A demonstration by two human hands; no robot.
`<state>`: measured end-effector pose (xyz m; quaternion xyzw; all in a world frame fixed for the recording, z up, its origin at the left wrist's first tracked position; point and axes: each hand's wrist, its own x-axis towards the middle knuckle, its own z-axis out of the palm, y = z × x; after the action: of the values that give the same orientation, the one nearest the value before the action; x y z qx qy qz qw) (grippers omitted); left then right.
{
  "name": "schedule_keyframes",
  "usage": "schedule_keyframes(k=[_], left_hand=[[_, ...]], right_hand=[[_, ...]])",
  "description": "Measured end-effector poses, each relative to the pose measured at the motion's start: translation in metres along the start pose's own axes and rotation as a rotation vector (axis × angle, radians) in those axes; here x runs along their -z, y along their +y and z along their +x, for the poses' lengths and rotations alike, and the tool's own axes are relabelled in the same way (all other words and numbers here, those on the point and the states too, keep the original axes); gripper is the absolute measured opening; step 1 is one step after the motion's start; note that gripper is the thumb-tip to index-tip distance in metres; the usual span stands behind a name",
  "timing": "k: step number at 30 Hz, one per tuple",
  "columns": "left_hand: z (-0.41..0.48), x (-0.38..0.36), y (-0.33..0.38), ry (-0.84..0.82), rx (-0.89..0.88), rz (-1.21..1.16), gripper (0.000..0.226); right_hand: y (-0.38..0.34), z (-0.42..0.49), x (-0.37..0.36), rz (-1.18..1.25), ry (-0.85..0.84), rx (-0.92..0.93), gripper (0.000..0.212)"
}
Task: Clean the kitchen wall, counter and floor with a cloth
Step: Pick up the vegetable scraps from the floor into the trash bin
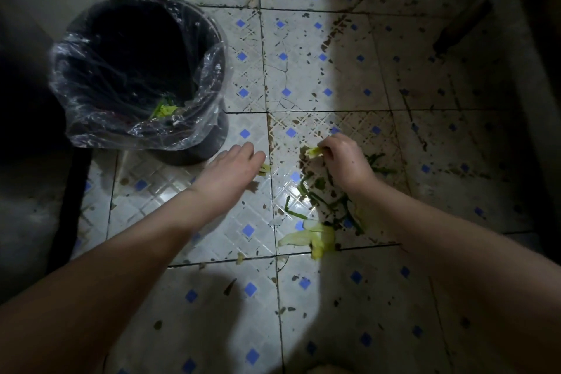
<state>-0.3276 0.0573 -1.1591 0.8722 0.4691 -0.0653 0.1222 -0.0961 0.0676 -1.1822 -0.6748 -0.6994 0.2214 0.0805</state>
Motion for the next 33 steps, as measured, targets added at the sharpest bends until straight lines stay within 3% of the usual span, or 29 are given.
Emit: schedule_keyframes(k=[12,17,23,33], left_hand=[[0.010,-0.018,0.011,-0.041,-0.024,-0.027,0.051],[0.011,-0.030,0.006,-0.029,-0.023,-0.049,0.050],[0.013,-0.038,0.002,-0.044,-0.031,-0.025,0.066],[0.013,-0.025,0.004,-0.047,-0.013,-0.020,0.070]], right_hand=[[0.031,-0.015,-0.033,0.019,-0.049,-0.137,0.040],[0.029,-0.017,-0.039,-0.006,-0.029,-0.115,0.031],[0.033,-0.019,-0.041,0.007,-0.029,-0.057,0.031],[0.030,-0.009,-0.037,0.056,0.004,-0.127,0.031]])
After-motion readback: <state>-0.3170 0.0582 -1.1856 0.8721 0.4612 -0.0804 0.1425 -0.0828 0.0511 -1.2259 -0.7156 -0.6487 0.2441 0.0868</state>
